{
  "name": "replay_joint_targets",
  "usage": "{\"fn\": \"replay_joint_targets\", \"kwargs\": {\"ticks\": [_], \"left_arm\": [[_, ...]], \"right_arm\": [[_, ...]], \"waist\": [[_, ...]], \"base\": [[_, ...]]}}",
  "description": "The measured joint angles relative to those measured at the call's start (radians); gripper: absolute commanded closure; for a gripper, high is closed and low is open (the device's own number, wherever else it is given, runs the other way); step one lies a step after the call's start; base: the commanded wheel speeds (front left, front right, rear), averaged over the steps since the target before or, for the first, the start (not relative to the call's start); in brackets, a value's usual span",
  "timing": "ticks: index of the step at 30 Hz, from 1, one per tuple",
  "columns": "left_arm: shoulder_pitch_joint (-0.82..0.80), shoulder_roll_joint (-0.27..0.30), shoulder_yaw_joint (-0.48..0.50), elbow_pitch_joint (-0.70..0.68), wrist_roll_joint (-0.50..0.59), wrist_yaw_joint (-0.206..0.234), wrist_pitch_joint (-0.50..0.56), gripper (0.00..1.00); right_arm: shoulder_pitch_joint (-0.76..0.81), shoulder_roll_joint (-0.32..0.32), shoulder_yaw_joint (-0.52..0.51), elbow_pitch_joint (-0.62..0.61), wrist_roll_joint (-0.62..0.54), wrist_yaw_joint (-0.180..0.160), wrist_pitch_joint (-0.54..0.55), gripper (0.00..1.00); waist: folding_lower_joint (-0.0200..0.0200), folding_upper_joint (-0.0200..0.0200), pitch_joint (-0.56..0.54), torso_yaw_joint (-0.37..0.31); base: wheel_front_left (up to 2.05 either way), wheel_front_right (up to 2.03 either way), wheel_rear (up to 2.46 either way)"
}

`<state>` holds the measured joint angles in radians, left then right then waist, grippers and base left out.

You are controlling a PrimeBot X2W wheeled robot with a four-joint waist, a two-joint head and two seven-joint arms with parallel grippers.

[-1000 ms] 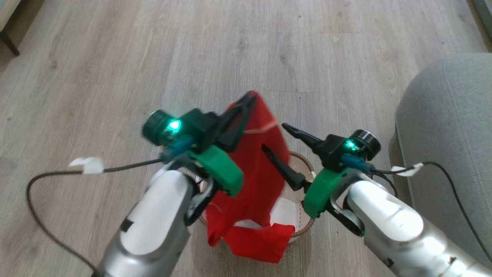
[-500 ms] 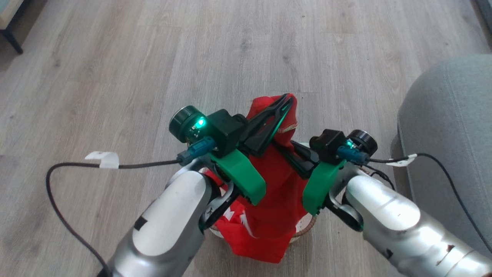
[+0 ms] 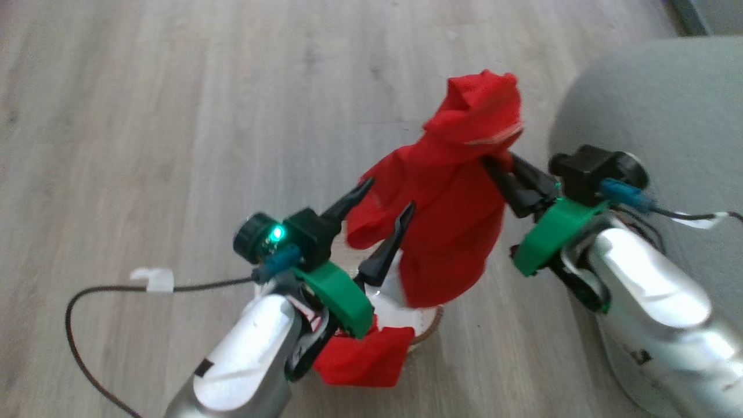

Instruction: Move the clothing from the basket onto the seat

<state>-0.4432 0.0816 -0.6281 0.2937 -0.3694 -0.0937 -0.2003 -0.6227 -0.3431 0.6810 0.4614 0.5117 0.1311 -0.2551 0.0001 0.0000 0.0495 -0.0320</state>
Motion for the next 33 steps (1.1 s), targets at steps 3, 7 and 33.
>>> {"fn": "replay_joint_targets", "kwargs": {"ticks": [3, 7, 33], "left_arm": [[0.025, -0.001, -0.018, 0.016, 0.0, 0.0, -0.026, 0.0], [0.046, -0.012, -0.047, 0.026, 0.0, -0.001, -0.04, 0.0], [0.052, -0.028, -0.132, 0.04, -0.01, 0.005, -0.049, 0.0]], "right_arm": [[0.037, -0.032, -0.051, -0.045, -0.009, 0.0, 0.0, 1.0], [0.084, -0.074, -0.108, -0.084, -0.031, 0.0, 0.0, 1.0], [0.247, -0.146, -0.413, -0.173, -0.04, 0.0, 0.0, 1.0]], "waist": [[0.0, 0.0, 0.008, -0.052], [0.0, 0.0, 0.018, -0.134], [-0.0001, 0.0, 0.07, -0.376]], "base": [[0.0, 0.0, 0.0], [0.0, 0.0, 0.0], [0.0, 0.0, 0.0]]}}
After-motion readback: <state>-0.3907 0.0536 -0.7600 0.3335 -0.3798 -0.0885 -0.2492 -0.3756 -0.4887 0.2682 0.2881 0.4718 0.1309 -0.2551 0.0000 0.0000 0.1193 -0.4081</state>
